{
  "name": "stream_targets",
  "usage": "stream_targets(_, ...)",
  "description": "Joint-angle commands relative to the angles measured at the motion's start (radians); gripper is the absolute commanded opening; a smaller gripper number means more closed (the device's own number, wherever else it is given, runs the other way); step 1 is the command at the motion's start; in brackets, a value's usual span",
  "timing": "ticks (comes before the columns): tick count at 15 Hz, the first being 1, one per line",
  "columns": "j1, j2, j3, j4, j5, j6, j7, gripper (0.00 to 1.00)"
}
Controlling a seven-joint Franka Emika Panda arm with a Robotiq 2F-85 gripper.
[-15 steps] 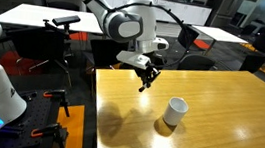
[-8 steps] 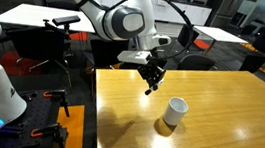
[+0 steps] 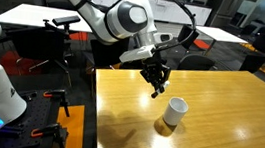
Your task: Put the marker in the cup
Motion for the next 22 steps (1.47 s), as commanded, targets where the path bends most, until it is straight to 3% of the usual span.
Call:
stream_targets(1, 0.019, 0.006, 0.004, 0.044, -0.066, -0.122, 0.008, 0.05)
stream_targets(8, 0.029, 0.03, 0.022, 0.095, -0.108, -0.267, -0.055, 0.05)
stream_targets(22, 0.02, 0.208, 0.026, 0.301, -0.085, -0.317, -0.305, 0.05)
